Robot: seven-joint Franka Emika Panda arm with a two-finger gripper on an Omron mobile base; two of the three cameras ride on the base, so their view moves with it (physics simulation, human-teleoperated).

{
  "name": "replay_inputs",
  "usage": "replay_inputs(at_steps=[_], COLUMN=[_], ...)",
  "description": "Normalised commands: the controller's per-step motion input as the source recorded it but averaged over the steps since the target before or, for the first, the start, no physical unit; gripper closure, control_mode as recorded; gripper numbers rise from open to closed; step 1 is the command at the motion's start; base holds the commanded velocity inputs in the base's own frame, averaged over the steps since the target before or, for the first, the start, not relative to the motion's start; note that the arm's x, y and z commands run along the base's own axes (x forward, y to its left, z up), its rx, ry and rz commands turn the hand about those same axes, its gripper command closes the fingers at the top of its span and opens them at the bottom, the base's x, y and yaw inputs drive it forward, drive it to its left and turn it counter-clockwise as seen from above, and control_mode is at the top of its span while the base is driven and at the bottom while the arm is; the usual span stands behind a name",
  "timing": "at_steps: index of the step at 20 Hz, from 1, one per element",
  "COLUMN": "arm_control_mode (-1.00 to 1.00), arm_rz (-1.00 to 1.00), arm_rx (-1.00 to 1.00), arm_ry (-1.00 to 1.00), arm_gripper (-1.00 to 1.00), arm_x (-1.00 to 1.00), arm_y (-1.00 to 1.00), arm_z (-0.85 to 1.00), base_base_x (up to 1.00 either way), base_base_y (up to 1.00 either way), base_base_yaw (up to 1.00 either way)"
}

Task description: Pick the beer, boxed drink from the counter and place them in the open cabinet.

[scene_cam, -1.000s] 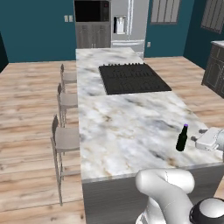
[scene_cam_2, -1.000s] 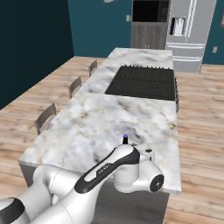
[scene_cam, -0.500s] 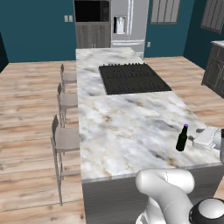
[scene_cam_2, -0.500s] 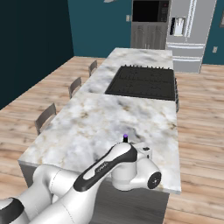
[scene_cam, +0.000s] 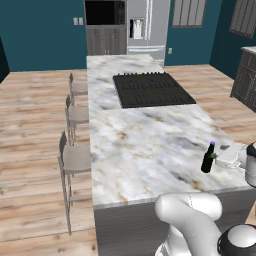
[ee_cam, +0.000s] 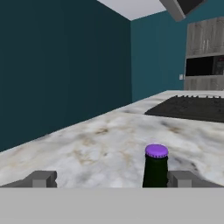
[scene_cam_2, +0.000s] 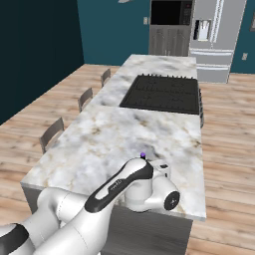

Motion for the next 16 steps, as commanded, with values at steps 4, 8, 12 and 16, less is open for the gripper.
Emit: replay_inputs(at_steps=[4, 8, 12, 16], arm_control_mode=[-1.00, -1.00, -1.00, -1.00], arm_rz=[0.00, 0.00, 0.00, 0.00], arm_rx=[0.00, 0.00, 0.00, 0.00], arm_ry=[0.00, 0.00, 0.00, 0.00], arm_gripper=[-1.00, -1.00, -1.00, -1.00], arm_x=[0.21, 0.20, 0.17, 0.16], arm_y=[0.00, -0.01, -0.09, -0.13], arm_z=[-0.04, -0.09, -0.19, -0.22], base_base_x=[0.00, 0.00, 0.00, 0.00], base_base_y=[0.00, 0.00, 0.00, 0.00], base_base_yaw=[0.00, 0.00, 0.00, 0.00])
